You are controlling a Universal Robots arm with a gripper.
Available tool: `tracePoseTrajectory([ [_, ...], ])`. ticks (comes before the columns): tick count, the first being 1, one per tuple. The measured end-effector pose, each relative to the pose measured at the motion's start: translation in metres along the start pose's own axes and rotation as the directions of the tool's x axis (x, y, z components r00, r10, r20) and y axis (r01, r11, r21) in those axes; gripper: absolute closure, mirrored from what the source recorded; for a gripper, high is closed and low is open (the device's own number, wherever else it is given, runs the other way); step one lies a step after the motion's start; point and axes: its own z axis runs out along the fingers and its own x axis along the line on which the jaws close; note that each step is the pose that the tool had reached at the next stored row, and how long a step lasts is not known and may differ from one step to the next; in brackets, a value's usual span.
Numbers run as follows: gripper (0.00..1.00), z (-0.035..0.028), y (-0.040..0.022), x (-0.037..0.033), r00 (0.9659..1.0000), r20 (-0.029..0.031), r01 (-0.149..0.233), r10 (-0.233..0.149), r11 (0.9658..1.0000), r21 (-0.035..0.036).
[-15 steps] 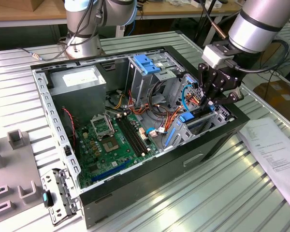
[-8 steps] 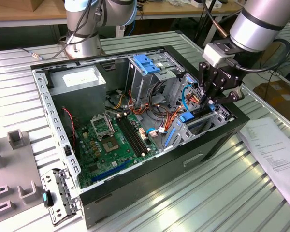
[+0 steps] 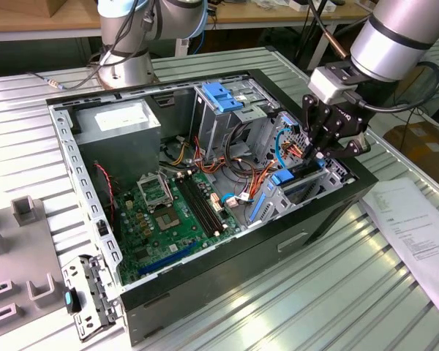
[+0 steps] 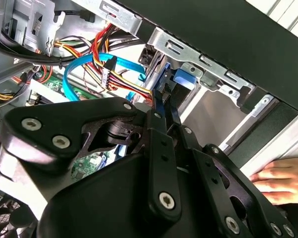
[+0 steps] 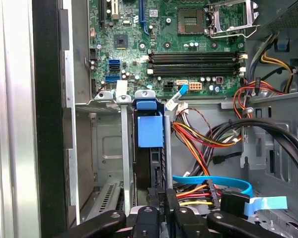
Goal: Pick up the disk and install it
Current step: 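Insert the first disk wire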
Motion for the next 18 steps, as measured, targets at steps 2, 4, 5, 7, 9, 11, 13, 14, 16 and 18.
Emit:
tracePoseTrajectory([
  [2,0.82,0.0012,0.0000,0.0000,1.0000,-0.0002,-0.005,0.005,1.0000,0.0000],
  [4,0.82,0.0018,0.0000,0.0001,1.0000,0.0000,-0.008,0.008,1.0000,0.0000],
  [5,0.82,0.0013,0.0000,0.0001,1.0000,0.0035,-0.009,0.009,1.0000,-0.0001],
  [7,0.82,0.0004,0.0000,0.0000,0.9999,0.0043,-0.009,0.009,1.0000,-0.0001],
  [9,0.82,0.0004,0.0002,0.0001,0.9999,0.0042,-0.010,0.010,1.0000,-0.0001],
  [11,0.82,0.0003,0.0010,0.0002,0.9999,0.0042,-0.010,0.010,1.0000,-0.0001],
  [13,0.82,0.0004,0.0011,0.0001,1.0000,0.0043,-0.009,0.009,1.0000,-0.0002],
  [14,0.82,0.0004,0.0012,0.0001,1.0000,0.0047,-0.008,0.008,1.0000,-0.0002],
  [16,0.82,0.0004,0.0012,0.0001,1.0000,0.0047,-0.002,0.002,1.0000,-0.0004],
  [18,0.82,0.0004,0.0012,0.0002,1.0000,0.0047,-0.001,0.001,1.0000,-0.0005],
])
